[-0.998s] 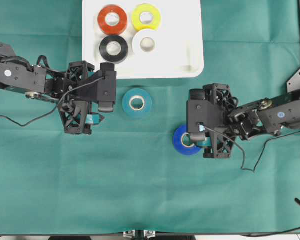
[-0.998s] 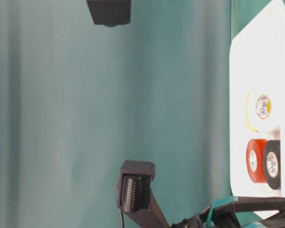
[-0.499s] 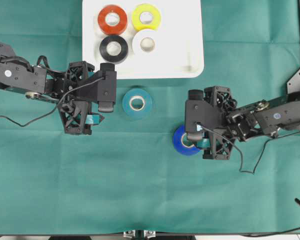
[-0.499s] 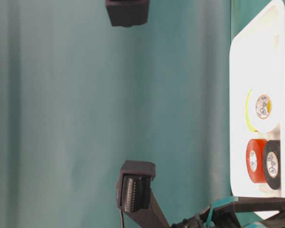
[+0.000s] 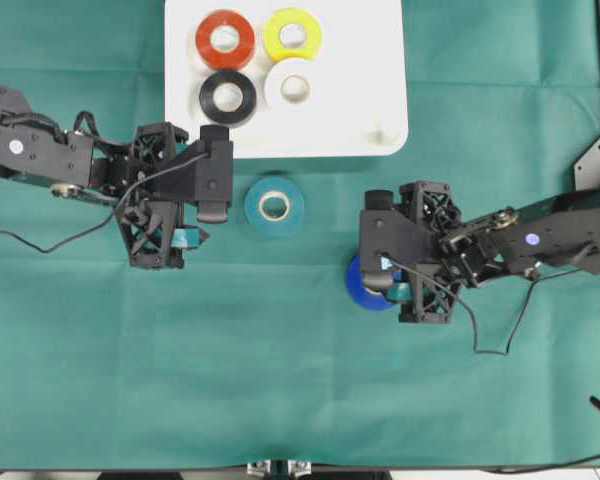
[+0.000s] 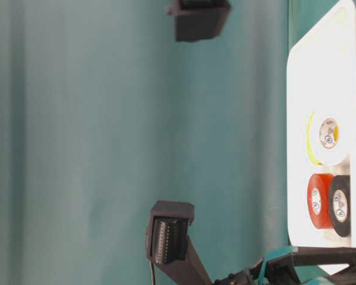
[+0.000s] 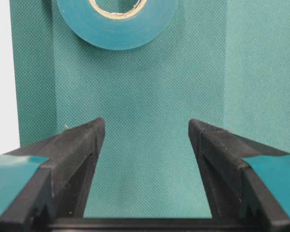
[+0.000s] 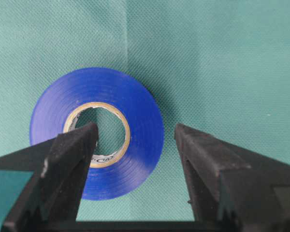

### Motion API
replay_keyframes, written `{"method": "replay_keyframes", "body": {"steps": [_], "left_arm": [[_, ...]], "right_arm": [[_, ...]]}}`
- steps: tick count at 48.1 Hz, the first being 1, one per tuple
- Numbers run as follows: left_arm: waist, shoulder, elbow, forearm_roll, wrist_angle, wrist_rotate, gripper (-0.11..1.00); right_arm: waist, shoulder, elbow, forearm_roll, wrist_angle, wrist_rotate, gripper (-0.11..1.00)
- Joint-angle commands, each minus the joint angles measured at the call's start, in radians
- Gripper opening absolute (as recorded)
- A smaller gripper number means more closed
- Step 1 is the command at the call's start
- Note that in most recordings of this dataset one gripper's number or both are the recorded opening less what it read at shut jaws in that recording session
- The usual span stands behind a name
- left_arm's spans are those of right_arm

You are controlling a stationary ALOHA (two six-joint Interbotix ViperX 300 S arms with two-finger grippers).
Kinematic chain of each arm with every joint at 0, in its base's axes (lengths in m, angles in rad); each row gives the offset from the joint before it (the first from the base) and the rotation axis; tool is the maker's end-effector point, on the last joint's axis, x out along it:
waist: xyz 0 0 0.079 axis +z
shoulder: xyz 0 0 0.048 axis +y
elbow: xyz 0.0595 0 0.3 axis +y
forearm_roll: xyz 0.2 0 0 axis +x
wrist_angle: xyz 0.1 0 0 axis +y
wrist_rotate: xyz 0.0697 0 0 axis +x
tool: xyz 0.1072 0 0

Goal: Put the tape alternately from left to right into the white case.
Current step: 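Lower right gripper into blue roll's hole and grip it, then lift blue roll with right gripper and carry into tray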

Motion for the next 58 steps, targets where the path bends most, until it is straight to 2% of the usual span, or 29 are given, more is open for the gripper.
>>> {"method": "replay_keyframes", "body": {"steps": [1,16,43,48,53,58], "left_arm": [[-0.003,-0.015,-0.020,-0.003,-0.002,0.000,0.96],[-0.005,-0.015,-0.020,-0.003,-0.002,-0.002,0.96],[-0.009,-0.015,-0.020,-0.003,-0.002,-0.002,0.96],[-0.009,-0.015,-0.020,-0.003,-0.002,-0.002,0.96],[-0.009,-0.017,-0.020,-0.002,-0.002,-0.002,0.96],[-0.009,-0.017,-0.020,-0.003,-0.002,-0.002,0.96]], "right_arm": [[0.003,0.005,-0.018,0.002,-0.011,0.002,0.71],[-0.008,0.037,-0.018,-0.009,-0.012,0.038,0.71],[-0.009,0.043,-0.031,-0.011,-0.015,0.040,0.69],[-0.009,0.043,-0.037,-0.012,-0.011,0.038,0.58],[-0.009,0.043,-0.044,-0.012,-0.008,0.038,0.31],[-0.009,0.041,-0.051,-0.012,0.000,0.035,0.29]]}}
